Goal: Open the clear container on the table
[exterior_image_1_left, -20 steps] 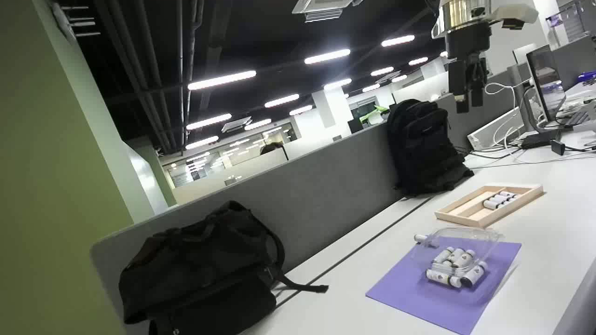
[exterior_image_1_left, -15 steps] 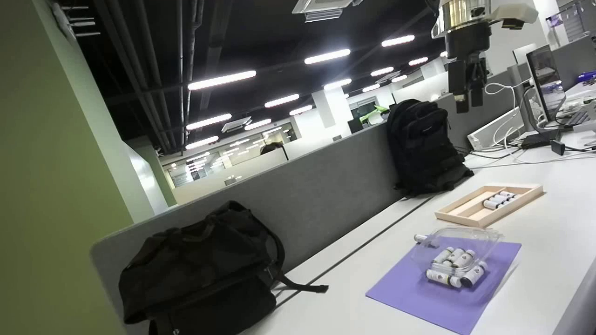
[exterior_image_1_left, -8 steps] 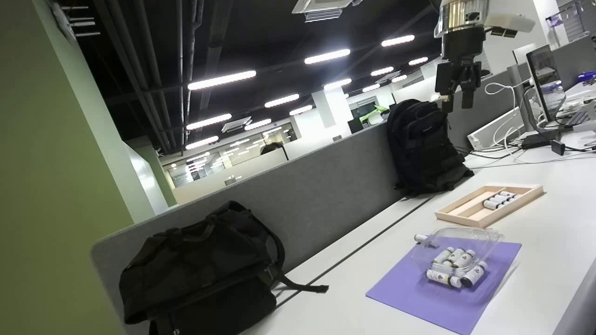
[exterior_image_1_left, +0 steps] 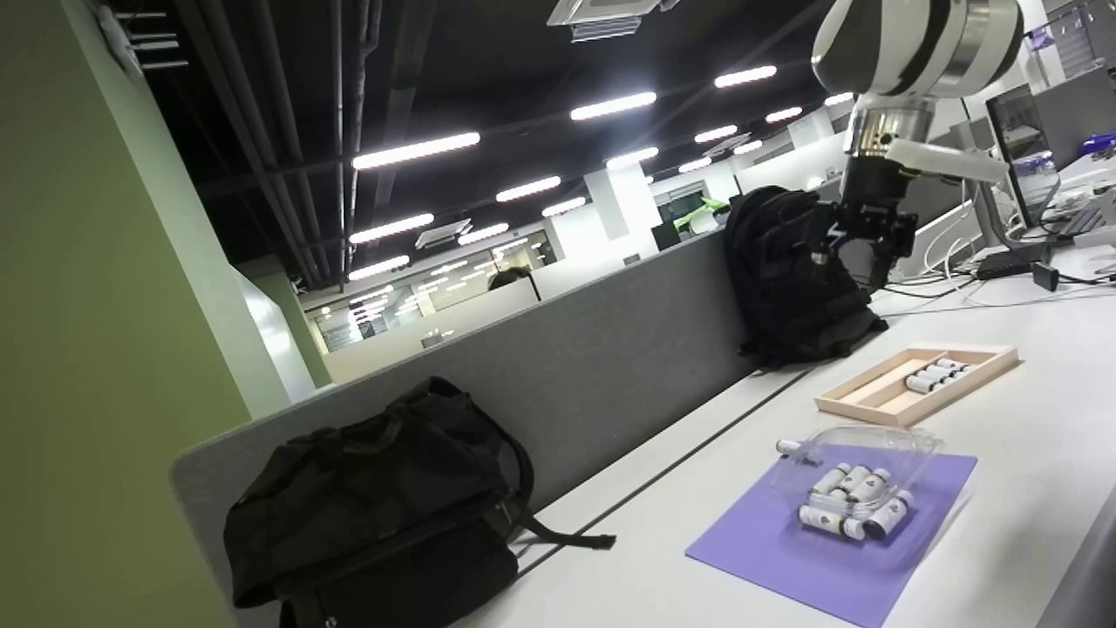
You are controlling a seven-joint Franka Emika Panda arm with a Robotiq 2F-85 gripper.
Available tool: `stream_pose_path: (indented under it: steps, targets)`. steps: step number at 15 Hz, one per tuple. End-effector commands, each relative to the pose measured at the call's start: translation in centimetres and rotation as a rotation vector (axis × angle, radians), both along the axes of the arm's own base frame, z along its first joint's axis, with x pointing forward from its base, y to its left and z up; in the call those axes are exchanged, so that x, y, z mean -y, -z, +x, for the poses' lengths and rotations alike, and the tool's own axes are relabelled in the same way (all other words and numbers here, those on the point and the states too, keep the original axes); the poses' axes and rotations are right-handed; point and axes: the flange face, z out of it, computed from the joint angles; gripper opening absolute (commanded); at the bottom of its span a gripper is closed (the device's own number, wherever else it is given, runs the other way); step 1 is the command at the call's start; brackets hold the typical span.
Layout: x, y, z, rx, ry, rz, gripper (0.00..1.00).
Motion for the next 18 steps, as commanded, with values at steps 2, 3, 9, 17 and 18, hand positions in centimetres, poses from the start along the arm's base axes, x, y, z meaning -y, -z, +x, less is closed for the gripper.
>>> stream_pose_path:
  steps: [2,3,9,17,18]
  targets:
    - [-1.4,6.5,0.2,-0.058,-0.025,0.101,1.00]
    - [-1.8,7.7,0.4,-0.075,-0.047,0.132,1.00]
    - [-2.2,8.5,-0.6,-0.095,-0.064,0.120,1.00]
    - [-0.1,10.9,-1.4,-0.101,-0.031,0.106,1.00]
    - [0.3,11.7,-1.6,-0.106,-0.029,0.101,1.00]
